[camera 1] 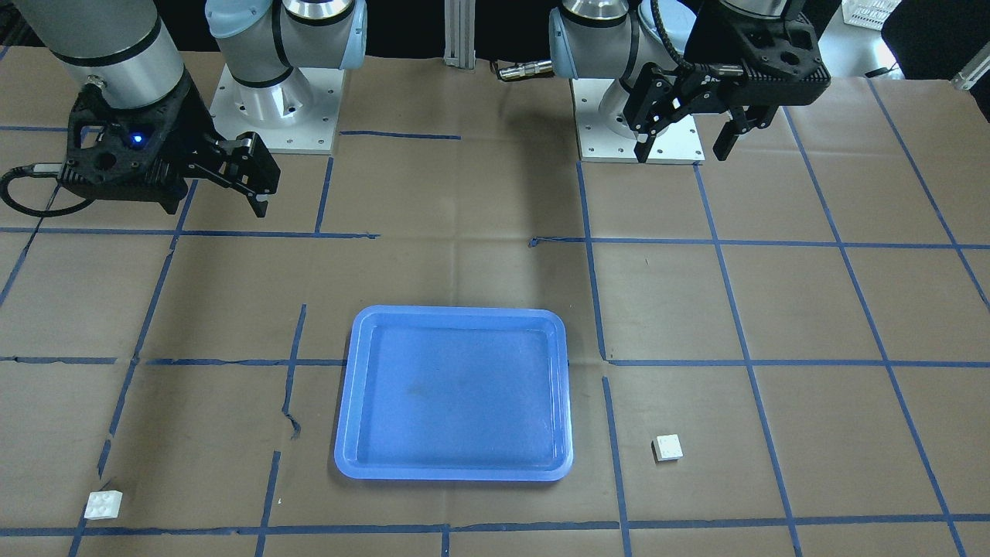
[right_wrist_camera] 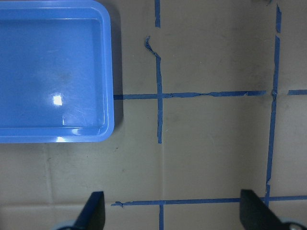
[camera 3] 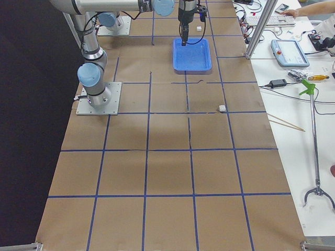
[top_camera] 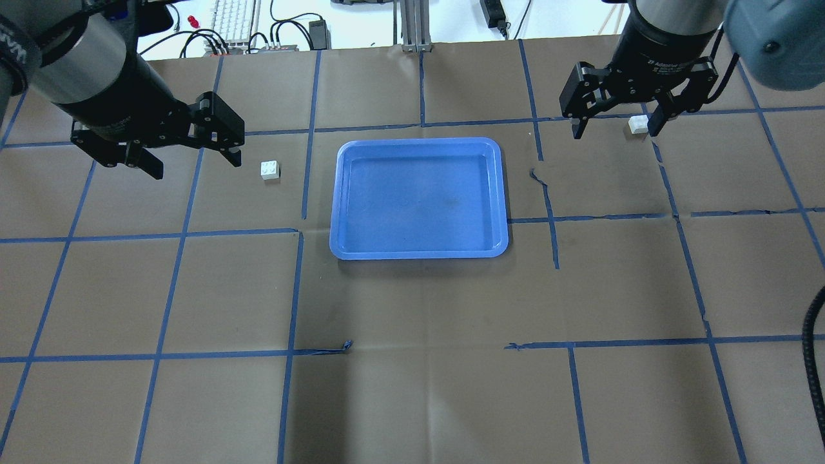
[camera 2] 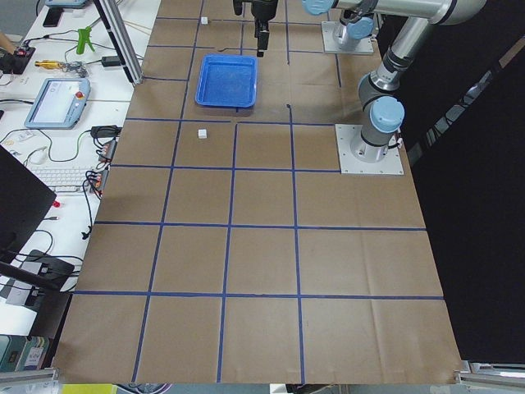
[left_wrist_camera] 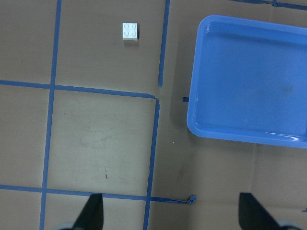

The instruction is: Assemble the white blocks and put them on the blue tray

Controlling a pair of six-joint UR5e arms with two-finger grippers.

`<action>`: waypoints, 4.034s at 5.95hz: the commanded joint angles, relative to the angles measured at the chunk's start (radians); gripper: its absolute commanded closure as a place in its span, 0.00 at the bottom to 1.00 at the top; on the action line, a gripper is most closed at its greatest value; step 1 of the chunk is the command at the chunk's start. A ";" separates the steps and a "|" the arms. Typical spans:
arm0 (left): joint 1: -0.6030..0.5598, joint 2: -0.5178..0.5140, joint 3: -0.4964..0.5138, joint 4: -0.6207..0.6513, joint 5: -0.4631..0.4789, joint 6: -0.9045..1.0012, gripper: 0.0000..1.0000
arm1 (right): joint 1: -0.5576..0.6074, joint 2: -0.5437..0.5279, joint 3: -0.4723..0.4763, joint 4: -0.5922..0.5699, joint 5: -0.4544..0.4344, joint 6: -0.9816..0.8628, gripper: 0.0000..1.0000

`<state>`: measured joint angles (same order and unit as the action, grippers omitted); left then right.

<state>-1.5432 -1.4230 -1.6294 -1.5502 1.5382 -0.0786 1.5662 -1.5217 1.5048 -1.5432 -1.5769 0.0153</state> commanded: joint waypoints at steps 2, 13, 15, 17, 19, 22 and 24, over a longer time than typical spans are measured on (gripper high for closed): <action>0.000 0.003 -0.007 -0.004 0.005 0.006 0.01 | 0.000 0.000 0.000 0.000 0.000 0.000 0.00; 0.078 -0.583 -0.035 0.530 0.022 0.155 0.01 | 0.000 0.000 0.002 0.000 0.003 0.000 0.00; 0.087 -0.651 -0.017 0.626 0.020 0.154 0.01 | 0.000 0.000 0.002 0.000 0.003 0.000 0.00; 0.087 -0.709 -0.007 0.653 0.020 0.149 0.01 | 0.000 0.000 0.002 0.000 0.005 0.000 0.00; 0.087 -0.763 -0.004 0.734 0.019 0.146 0.01 | 0.000 0.000 0.002 0.000 0.005 0.000 0.00; 0.087 -0.757 -0.003 0.748 0.010 0.148 0.69 | 0.000 0.000 0.003 0.000 0.005 -0.002 0.00; 0.087 -0.748 0.000 0.746 0.008 0.154 0.89 | -0.002 0.000 0.002 0.000 0.006 -0.003 0.00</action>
<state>-1.4557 -2.1761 -1.6309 -0.8028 1.5475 0.0709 1.5651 -1.5217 1.5074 -1.5432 -1.5719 0.0135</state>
